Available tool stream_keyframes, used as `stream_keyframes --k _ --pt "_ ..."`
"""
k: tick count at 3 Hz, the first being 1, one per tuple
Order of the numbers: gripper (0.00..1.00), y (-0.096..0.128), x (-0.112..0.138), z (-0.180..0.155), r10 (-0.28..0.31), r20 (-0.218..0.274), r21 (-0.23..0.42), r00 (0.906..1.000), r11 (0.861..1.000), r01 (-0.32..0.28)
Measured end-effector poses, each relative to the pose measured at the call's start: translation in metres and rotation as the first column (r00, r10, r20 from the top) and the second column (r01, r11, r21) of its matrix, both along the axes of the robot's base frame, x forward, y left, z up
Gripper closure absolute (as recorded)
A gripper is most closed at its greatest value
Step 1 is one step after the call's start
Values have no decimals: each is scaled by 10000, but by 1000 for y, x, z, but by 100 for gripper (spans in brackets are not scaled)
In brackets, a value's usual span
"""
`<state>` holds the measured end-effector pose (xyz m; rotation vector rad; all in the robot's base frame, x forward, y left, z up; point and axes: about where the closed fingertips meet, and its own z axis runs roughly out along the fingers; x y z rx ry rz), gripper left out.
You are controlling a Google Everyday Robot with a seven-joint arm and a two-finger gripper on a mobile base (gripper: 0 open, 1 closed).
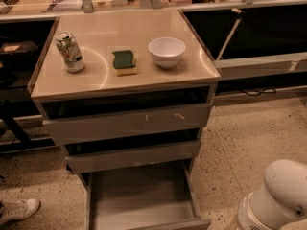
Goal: Close bottom drawer
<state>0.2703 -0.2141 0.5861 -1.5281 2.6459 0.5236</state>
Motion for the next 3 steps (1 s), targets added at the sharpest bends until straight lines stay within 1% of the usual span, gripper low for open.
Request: stream_keyframes --k 1,2,3 --pt "100 21 7 -72 -463 -280 915 9985 9946 487" --pt "100 21 7 -72 -463 -281 916 9985 9946 487" --pt "100 25 3 -102 -652 -534 1299 9964 9889 717"
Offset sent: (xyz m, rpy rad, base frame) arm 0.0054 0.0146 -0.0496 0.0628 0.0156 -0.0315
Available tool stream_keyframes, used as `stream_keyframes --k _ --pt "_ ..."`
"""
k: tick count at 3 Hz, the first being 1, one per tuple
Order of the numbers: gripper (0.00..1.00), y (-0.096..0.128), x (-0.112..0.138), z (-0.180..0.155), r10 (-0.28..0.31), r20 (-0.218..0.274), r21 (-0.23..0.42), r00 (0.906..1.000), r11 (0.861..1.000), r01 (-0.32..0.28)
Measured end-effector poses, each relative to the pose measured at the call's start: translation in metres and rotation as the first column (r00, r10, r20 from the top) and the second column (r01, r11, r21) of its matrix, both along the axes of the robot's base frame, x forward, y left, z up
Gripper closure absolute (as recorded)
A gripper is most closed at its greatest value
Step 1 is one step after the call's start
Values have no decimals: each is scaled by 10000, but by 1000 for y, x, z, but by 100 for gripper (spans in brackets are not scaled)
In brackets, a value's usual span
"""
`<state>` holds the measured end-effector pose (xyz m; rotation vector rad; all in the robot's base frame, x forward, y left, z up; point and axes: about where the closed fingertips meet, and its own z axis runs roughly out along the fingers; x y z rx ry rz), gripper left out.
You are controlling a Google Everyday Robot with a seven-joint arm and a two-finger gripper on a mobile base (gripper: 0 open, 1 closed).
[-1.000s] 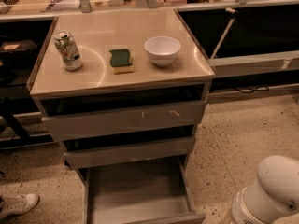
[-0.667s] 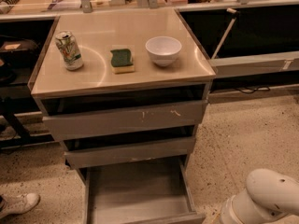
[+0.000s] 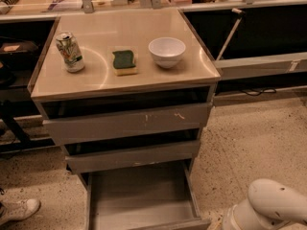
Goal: Close bottom drawer
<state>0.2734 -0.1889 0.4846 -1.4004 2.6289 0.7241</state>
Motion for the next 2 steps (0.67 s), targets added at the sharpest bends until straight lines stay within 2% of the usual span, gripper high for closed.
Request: stream_keyframes --k 1,2 --pt "100 2 9 -53 -665 -27 659 9978 9956 665" --pt "100 12 12 -106 -1136 -345 1272 9929 9849 1171"
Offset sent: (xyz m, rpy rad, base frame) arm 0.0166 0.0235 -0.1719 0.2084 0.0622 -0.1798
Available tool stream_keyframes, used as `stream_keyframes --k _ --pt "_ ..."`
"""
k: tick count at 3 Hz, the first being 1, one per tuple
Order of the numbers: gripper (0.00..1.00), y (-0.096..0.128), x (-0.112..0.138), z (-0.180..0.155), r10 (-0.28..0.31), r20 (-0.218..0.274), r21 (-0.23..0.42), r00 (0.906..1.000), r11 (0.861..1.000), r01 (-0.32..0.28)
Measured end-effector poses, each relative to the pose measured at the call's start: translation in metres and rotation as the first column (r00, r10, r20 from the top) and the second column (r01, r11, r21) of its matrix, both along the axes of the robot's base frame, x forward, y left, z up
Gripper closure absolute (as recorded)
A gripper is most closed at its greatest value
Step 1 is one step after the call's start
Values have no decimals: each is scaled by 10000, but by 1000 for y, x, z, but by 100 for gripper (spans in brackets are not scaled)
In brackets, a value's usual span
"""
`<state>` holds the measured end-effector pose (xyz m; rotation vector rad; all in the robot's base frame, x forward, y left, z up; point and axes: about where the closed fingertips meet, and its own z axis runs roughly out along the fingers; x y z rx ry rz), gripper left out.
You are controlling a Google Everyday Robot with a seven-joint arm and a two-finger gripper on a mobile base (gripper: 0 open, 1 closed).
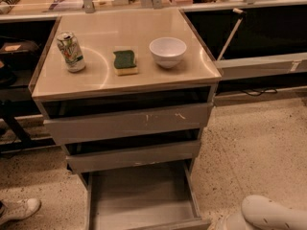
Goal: Close bottom drawer
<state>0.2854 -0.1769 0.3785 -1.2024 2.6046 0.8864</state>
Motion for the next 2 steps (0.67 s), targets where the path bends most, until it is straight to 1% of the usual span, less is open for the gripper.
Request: stream_keyframes --k 1,2 --pt "100 8 -9 -13 -1 -304 221 9995 9998 7" --pt "100 8 -9 -13 -1 -304 222 9995 9998 8"
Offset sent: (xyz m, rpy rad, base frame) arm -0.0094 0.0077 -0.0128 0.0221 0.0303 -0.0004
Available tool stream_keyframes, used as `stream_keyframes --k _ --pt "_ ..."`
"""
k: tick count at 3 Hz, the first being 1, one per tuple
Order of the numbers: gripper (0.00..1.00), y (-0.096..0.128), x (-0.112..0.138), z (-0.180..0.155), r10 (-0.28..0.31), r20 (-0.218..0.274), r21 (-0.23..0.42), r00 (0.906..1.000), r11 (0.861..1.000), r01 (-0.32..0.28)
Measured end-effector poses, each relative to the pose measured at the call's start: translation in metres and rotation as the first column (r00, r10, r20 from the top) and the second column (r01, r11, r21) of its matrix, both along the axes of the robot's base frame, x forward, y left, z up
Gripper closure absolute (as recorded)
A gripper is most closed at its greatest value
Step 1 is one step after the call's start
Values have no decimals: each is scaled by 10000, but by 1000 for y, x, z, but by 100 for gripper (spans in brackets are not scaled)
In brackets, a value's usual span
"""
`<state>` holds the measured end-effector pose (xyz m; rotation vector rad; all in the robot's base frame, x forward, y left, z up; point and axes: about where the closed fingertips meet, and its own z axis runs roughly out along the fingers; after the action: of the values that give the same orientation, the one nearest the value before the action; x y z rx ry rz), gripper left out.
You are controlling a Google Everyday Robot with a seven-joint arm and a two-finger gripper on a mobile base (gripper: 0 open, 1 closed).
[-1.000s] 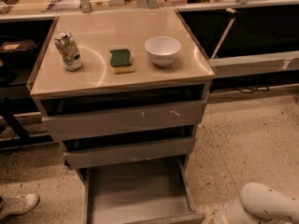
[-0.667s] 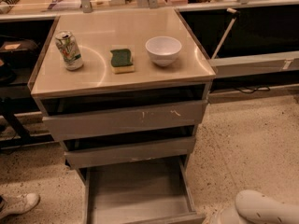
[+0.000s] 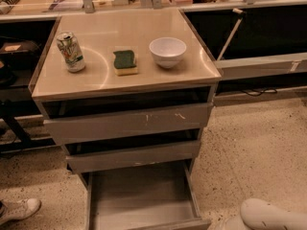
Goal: Close bottom drawer
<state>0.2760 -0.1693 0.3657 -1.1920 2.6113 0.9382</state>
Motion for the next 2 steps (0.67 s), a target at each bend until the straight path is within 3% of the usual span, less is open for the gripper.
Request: stream_keyframes --k 2 --pt "100 3 3 -85 -1097 -243 371 9937 9932 1106"
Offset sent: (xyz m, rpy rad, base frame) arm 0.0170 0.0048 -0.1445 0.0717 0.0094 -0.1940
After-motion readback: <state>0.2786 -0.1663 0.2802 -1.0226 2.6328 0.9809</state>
